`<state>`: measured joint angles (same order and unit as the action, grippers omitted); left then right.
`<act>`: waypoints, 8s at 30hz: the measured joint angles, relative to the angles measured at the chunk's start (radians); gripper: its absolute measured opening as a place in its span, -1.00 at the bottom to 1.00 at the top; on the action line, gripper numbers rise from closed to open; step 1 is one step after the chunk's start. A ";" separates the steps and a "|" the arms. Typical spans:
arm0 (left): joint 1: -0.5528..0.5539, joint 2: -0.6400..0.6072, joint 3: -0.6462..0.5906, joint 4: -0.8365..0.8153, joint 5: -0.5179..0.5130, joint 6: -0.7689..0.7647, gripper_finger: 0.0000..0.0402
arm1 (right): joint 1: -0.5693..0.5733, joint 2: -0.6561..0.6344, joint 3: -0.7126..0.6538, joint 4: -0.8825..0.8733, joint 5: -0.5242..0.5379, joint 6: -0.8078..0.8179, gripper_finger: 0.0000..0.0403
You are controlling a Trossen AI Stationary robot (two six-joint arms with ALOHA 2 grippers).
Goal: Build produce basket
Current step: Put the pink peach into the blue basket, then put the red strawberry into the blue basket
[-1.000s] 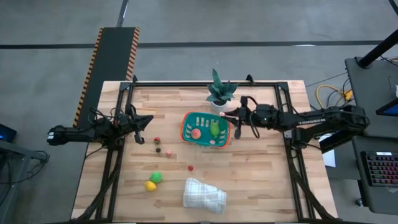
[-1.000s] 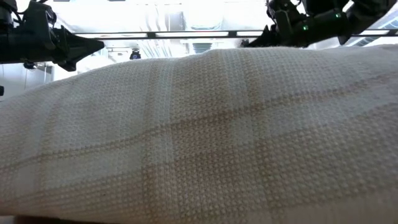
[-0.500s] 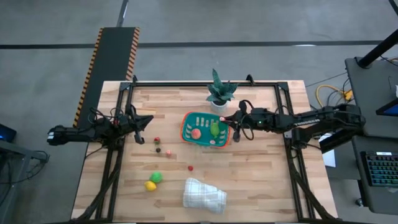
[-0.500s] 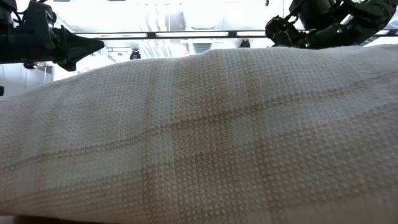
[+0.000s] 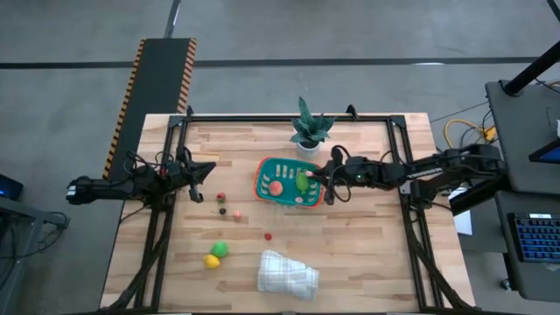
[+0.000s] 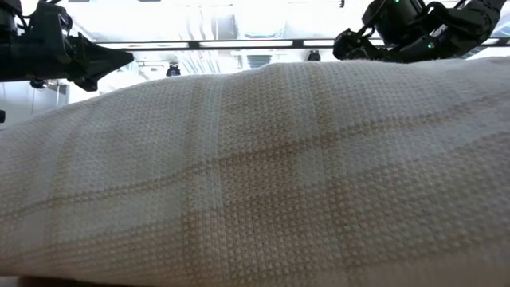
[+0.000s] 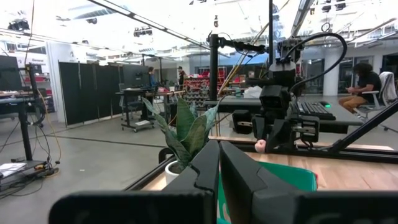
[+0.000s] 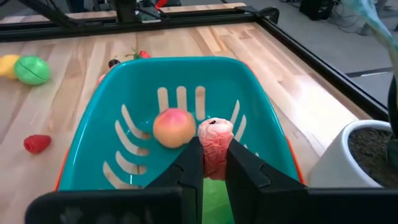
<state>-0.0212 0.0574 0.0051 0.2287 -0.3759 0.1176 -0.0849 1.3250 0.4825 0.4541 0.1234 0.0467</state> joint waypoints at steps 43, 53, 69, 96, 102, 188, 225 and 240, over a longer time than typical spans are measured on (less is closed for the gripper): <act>0.000 0.001 0.000 -0.001 0.000 0.000 -1.00 | 0.013 0.115 0.199 -0.294 0.109 0.069 -0.76; 0.000 0.001 0.000 -0.001 0.000 0.000 -1.00 | 0.013 0.115 0.199 -0.293 0.109 0.068 -0.60; 0.000 0.001 0.000 -0.001 0.000 0.000 -1.00 | 0.013 0.115 0.199 -0.293 0.109 0.047 -0.46; 0.000 0.000 0.000 -0.001 0.000 0.000 -1.00 | 0.167 0.115 0.352 -0.264 -0.183 -0.057 0.50; 0.000 0.000 0.000 -0.002 0.000 0.000 -1.00 | 0.250 0.098 0.420 -0.265 -0.182 -0.148 0.42; -0.001 0.324 0.240 0.114 -0.098 -0.100 0.19 | -0.005 -0.576 -0.269 0.174 -0.202 -0.178 -0.96; -0.001 0.949 0.850 -1.190 0.091 -1.175 0.19 | -0.005 -0.576 -0.270 0.131 -0.201 -0.181 -0.96; -0.001 1.242 0.850 -1.192 0.185 -1.237 0.19 | -0.005 -0.576 -0.270 0.122 -0.201 -0.196 -0.96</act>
<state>-0.0223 1.2993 0.8547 -0.9635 -0.1905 -1.1198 -0.0898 0.7494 0.2127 0.5764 -0.0776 -0.1493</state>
